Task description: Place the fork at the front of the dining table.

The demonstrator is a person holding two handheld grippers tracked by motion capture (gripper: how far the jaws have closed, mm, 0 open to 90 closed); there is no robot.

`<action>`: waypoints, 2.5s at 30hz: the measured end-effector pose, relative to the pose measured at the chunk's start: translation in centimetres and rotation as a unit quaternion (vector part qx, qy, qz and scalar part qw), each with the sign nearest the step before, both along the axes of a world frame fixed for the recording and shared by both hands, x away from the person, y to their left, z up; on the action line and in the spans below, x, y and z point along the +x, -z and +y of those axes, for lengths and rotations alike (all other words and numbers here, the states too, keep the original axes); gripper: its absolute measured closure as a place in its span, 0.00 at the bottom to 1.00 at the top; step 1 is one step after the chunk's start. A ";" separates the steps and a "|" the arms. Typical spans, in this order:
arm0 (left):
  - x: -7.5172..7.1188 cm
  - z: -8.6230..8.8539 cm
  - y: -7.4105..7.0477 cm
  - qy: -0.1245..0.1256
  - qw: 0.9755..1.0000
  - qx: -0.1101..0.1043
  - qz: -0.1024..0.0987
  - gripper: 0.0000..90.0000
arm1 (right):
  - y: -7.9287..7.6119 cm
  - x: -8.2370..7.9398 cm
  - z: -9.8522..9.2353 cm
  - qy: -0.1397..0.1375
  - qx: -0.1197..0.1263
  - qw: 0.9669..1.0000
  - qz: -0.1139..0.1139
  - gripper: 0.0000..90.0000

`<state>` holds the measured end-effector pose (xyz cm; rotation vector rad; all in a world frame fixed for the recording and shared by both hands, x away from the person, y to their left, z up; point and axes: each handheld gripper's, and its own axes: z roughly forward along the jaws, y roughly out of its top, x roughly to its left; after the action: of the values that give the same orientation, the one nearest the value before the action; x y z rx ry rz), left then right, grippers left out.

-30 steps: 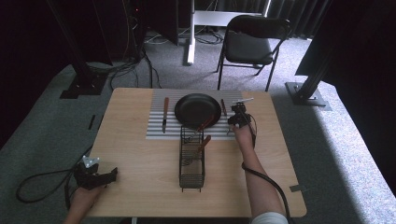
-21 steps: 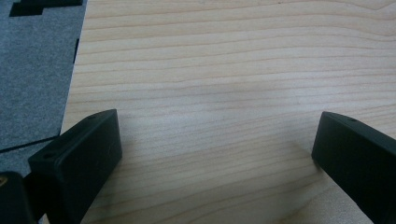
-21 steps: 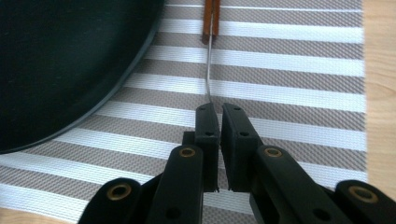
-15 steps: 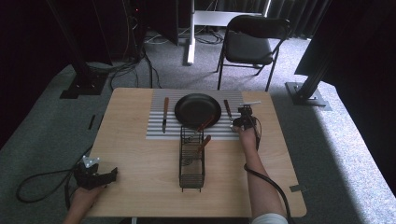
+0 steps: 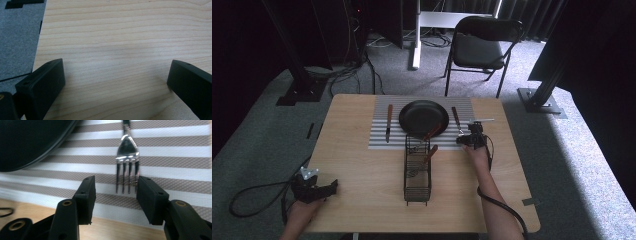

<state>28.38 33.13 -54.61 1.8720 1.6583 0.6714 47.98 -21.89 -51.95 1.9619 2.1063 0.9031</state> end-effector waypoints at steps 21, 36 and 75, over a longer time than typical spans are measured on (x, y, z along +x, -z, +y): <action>0.0 0.0 0.0 0.000 1.000 0.000 0.000 0.01 | -0.3 -2.9 0.3 -0.053 -0.023 0.993 -0.107 0.14; 0.0 0.0 0.0 0.000 1.000 0.000 0.000 0.01 | 1.0 -7.0 -0.2 -0.044 -0.098 0.983 -0.149 0.12; 0.0 0.0 0.0 0.000 1.000 0.000 0.000 0.02 | 1.4 -16.1 -7.2 0.031 -0.106 0.976 -0.186 0.12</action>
<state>28.38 33.13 -54.61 1.8720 1.6583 0.6715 31.86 -29.10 -53.40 1.5987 1.8339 0.9075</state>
